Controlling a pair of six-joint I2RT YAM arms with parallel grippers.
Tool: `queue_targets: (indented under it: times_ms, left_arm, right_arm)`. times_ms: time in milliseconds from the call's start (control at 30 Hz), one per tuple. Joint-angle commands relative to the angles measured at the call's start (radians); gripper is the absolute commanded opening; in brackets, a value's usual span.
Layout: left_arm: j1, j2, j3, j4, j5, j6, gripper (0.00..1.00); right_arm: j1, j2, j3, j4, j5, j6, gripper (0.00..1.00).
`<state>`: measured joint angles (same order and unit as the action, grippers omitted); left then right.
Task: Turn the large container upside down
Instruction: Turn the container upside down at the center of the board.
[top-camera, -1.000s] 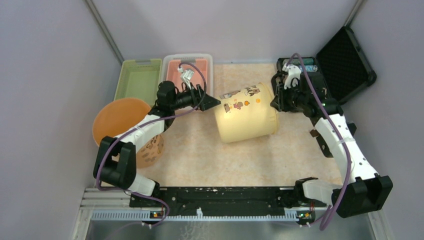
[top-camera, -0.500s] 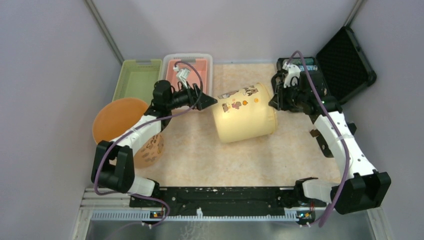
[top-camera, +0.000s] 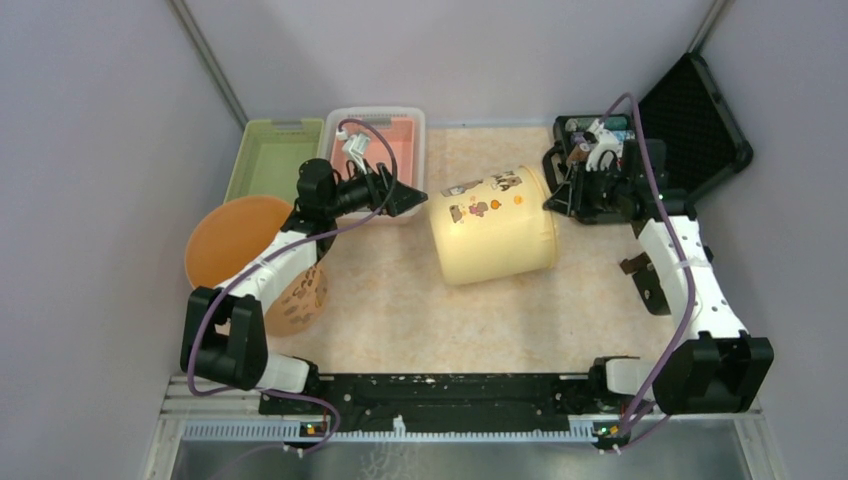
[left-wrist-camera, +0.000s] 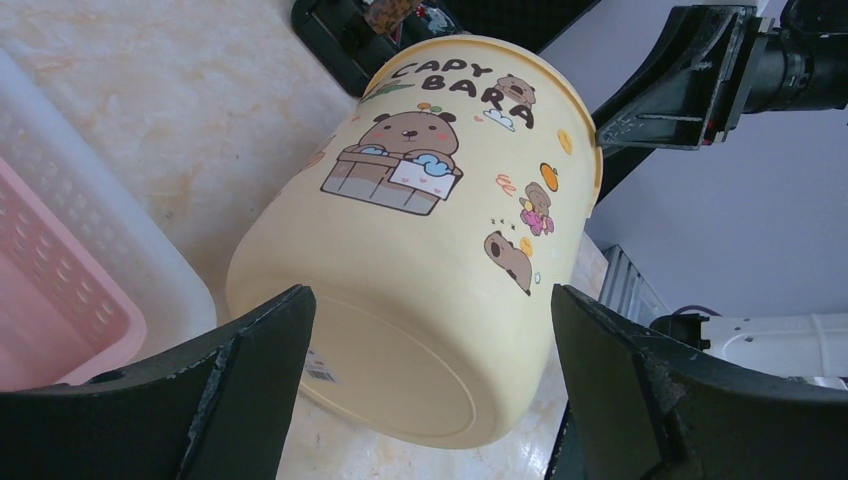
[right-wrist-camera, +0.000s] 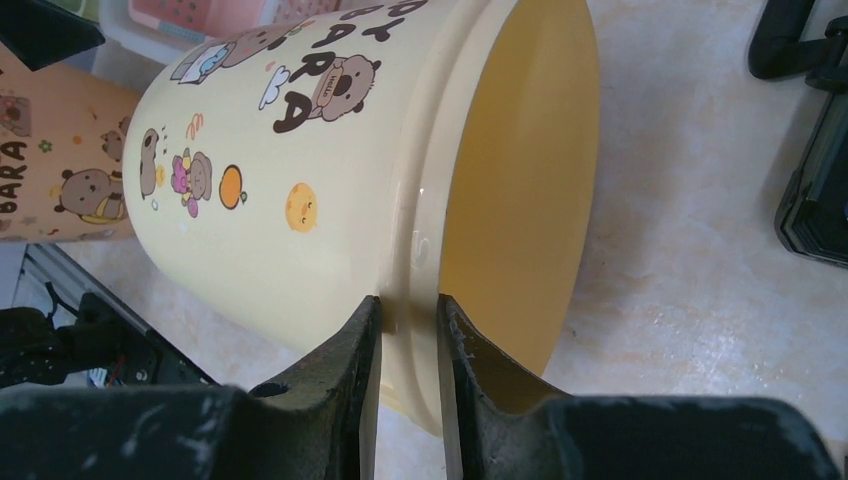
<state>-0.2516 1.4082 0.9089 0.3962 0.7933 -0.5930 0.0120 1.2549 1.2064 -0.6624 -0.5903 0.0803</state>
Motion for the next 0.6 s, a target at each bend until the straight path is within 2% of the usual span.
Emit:
queue_targets:
  times_ms: [0,267,567]
  left_arm:
    - [0.008,-0.041,0.012,0.040,0.008,0.005,0.95]
    - [0.008,-0.035,0.004,0.028,0.025,0.008,0.93]
    - [-0.036,0.012,0.036,-0.022,0.129,-0.015,0.92]
  right_arm:
    - [-0.052,0.016,0.006,-0.011,-0.069,0.019,0.10]
    - [-0.116,0.025,-0.026,-0.016,-0.069,-0.013,0.09]
    - [-0.118,0.014,-0.022,-0.002,-0.035,-0.017,0.08]
